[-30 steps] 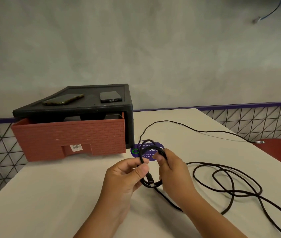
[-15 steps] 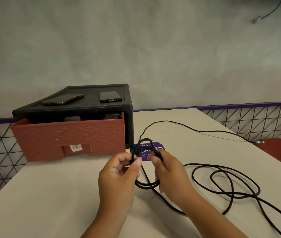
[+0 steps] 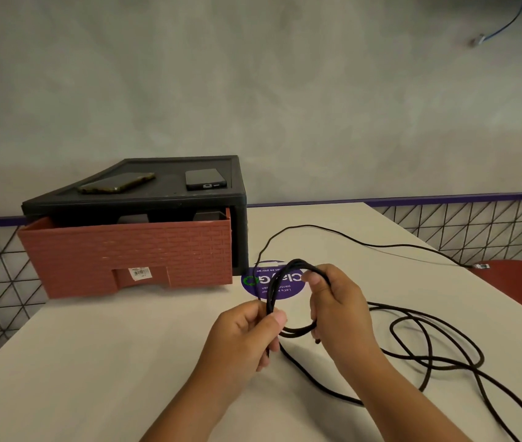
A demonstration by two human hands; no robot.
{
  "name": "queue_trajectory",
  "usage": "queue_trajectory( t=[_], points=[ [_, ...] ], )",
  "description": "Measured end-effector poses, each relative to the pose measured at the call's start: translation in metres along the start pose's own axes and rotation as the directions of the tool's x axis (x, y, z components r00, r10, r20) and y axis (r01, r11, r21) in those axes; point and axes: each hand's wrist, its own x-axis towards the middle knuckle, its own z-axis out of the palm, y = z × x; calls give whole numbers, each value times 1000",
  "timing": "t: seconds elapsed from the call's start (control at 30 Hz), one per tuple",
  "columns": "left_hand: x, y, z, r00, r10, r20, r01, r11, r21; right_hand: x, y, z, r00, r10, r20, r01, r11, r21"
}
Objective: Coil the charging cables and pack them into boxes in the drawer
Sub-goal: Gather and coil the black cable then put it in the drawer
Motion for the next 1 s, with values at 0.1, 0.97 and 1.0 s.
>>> queue_trajectory(
  t=[0.1, 0.97, 1.0],
  points=[
    [0, 2, -3, 1000, -9, 15, 8, 997, 73, 1, 2, 1, 999, -5, 47, 6, 1000, -17],
    [3, 26, -40, 994, -42, -105, -71, 498, -865, 2, 17, -1, 966, -28, 255, 150, 870, -470],
    [3, 27, -39, 995, -33, -96, -66, 515, -855, 3, 18, -1, 972, -27, 234, 141, 863, -485]
  ],
)
